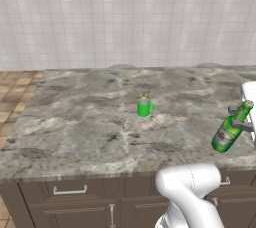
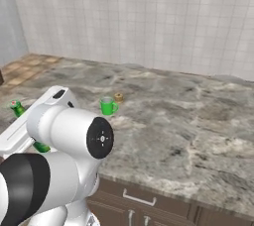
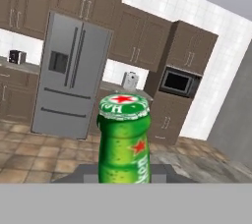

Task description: Open the cabinet directly in front. Then move the beer and the mug to the dining counter with the candle on it.

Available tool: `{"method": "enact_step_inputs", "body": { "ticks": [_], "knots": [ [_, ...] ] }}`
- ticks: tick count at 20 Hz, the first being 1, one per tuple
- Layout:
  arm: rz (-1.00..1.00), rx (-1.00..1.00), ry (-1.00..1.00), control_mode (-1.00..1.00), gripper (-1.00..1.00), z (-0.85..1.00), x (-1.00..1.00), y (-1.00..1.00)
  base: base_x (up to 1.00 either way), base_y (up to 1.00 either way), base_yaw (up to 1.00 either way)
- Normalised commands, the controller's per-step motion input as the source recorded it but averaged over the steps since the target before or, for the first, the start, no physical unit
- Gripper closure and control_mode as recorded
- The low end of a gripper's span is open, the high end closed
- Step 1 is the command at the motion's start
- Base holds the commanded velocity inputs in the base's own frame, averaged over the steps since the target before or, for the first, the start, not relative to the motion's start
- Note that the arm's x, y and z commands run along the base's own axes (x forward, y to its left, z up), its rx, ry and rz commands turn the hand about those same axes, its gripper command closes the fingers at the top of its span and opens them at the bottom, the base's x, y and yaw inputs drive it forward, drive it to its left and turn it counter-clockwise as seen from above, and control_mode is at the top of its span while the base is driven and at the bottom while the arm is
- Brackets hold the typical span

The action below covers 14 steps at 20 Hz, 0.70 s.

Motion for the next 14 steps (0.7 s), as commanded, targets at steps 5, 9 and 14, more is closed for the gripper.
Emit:
{"method": "enact_step_inputs", "body": {
  "ticks": [5, 9, 14],
  "knots": [
    [0.0, 0.0, 0.0, 1.0, 1.0, 0.0, 0.0, 0.0, 1.0, 0.01, -0.13],
    [0.0, 0.0, 0.0, 1.0, 1.0, 0.0, 0.0, 0.0, 1.0, 0.04, -0.12],
    [0.0, 0.0, 0.0, 1.0, 1.0, 0.0, 0.0, 0.0, 1.0, 0.02, -0.15]
  ]
}}
